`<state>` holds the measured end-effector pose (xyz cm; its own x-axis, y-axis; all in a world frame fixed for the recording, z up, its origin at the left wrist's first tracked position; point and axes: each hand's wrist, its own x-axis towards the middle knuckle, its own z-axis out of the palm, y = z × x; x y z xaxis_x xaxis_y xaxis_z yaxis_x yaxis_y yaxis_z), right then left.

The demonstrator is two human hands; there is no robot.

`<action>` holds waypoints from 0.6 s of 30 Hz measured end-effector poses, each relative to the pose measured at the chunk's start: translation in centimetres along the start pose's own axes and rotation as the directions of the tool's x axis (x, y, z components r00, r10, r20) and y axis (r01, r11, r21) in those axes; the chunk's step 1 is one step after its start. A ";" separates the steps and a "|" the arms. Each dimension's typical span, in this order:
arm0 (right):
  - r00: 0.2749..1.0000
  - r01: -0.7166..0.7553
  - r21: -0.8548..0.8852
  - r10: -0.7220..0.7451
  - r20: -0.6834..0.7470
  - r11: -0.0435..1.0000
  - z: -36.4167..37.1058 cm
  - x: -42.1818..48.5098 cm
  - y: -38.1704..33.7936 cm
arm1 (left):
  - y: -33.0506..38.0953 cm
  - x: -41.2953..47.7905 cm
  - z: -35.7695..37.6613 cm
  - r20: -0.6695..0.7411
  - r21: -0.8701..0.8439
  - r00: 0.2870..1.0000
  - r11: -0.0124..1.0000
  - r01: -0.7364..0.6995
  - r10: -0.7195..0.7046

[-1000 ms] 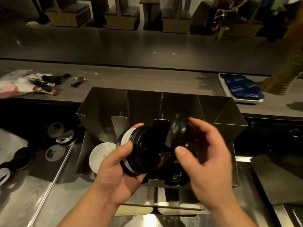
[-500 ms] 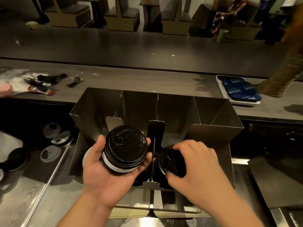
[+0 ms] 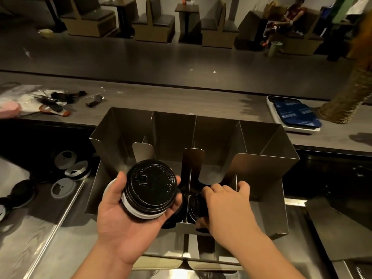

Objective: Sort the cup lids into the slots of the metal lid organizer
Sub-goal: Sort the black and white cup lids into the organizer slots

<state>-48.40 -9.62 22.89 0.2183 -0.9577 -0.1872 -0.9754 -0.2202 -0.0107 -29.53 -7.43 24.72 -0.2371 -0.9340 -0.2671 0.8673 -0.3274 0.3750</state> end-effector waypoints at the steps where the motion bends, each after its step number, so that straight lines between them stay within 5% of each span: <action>1: 1.000 -0.005 0.000 0.005 -0.005 1.000 0.0 0.0 0.0 | -0.1 0.0 0.1 0.000 -0.002 1.000 1.000 0.010 -0.010; 5: 0.997 -0.008 0.056 0.012 -0.072 0.998 0.2 -0.4 0.2 | -0.4 0.2 0.6 -0.008 0.022 0.999 0.999 0.036 -0.036; 8: 0.936 0.077 0.296 0.033 -0.350 0.952 -0.5 -1.1 0.9 | -1.0 0.5 0.8 0.020 0.083 0.998 0.995 0.054 -0.056; 12: 0.955 0.245 0.791 -0.001 -0.295 0.560 -4.4 -3.8 1.2 | -2.2 0.0 1.2 0.015 0.191 0.993 0.975 0.112 -0.117; 15: 0.940 0.341 0.731 -0.207 -0.271 0.591 -5.3 -4.2 0.8 | -2.3 -0.2 1.3 0.027 0.197 0.985 0.967 0.159 -0.168; 18: 0.933 0.359 0.710 -0.215 -0.289 0.606 -4.8 -3.6 0.8 | -2.3 -0.3 1.5 0.036 0.189 0.975 0.959 0.210 -0.220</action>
<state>-49.80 -7.21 28.32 0.4222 -0.8997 0.1113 -0.5345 -0.3462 -0.7710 -32.10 -6.57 25.24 -0.4380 -0.8436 -0.3107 0.6999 -0.5369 0.4711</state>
